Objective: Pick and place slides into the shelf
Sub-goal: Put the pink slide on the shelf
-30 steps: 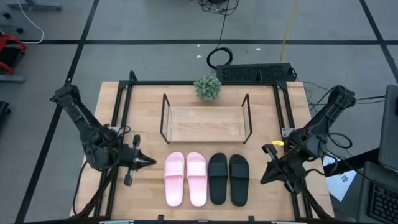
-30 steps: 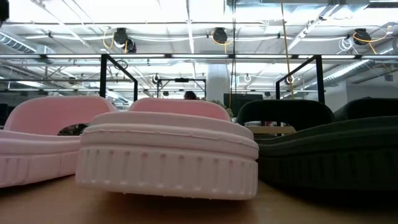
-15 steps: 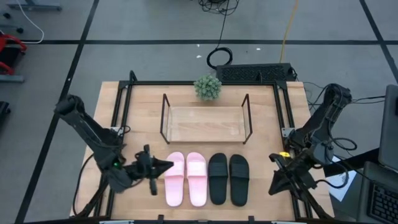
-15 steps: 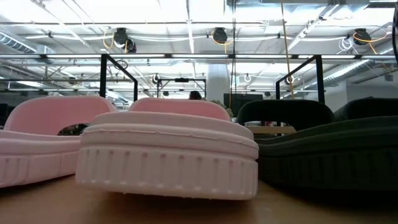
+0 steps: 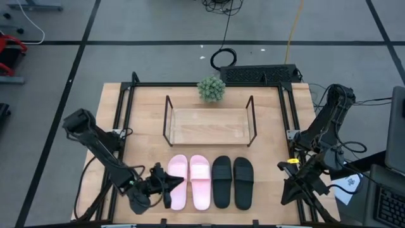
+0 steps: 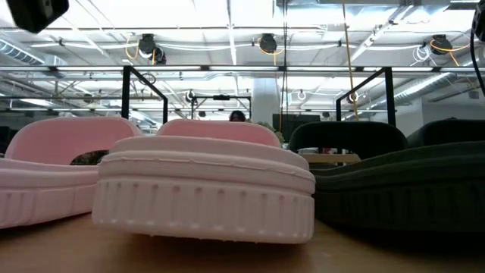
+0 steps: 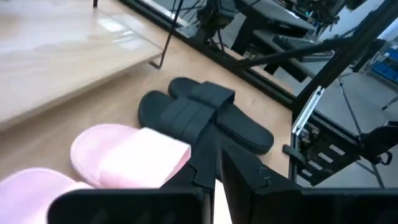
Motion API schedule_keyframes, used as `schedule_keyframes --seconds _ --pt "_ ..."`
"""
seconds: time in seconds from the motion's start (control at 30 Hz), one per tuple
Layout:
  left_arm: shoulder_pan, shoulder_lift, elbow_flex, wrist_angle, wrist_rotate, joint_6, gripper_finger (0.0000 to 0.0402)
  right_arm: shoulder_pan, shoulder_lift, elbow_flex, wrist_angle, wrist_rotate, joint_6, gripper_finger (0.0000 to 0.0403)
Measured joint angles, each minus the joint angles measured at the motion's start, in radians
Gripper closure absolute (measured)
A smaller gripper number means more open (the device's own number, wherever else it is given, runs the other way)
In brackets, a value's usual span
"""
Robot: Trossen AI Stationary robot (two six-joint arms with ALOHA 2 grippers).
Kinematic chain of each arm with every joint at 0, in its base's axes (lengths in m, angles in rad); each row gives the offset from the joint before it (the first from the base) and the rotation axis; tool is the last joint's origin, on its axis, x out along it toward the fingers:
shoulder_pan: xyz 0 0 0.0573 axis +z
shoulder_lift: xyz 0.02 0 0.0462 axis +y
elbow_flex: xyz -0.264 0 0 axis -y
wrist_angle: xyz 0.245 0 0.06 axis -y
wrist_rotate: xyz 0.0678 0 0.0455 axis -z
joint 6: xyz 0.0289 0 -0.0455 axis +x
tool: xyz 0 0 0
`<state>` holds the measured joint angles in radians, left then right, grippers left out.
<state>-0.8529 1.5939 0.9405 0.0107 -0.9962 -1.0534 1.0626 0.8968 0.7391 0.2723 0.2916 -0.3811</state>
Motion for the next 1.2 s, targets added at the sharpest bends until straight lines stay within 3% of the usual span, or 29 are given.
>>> schedule_keyframes --seconds 0.5,0.83,1.2 --pt "-0.020 0.135 0.000 0.103 -0.034 -0.052 0.0381 0.000 0.022 0.000 0.014 -0.004 0.002 0.0403" --pt "-0.025 0.152 0.000 0.096 -0.007 -0.094 0.0381 0.000 0.022 0.000 0.008 -0.004 0.003 0.0403" --pt "-0.092 0.152 0.000 -0.069 -0.002 -0.280 0.0381 0.000 0.022 0.000 -0.001 -0.005 0.018 0.0403"
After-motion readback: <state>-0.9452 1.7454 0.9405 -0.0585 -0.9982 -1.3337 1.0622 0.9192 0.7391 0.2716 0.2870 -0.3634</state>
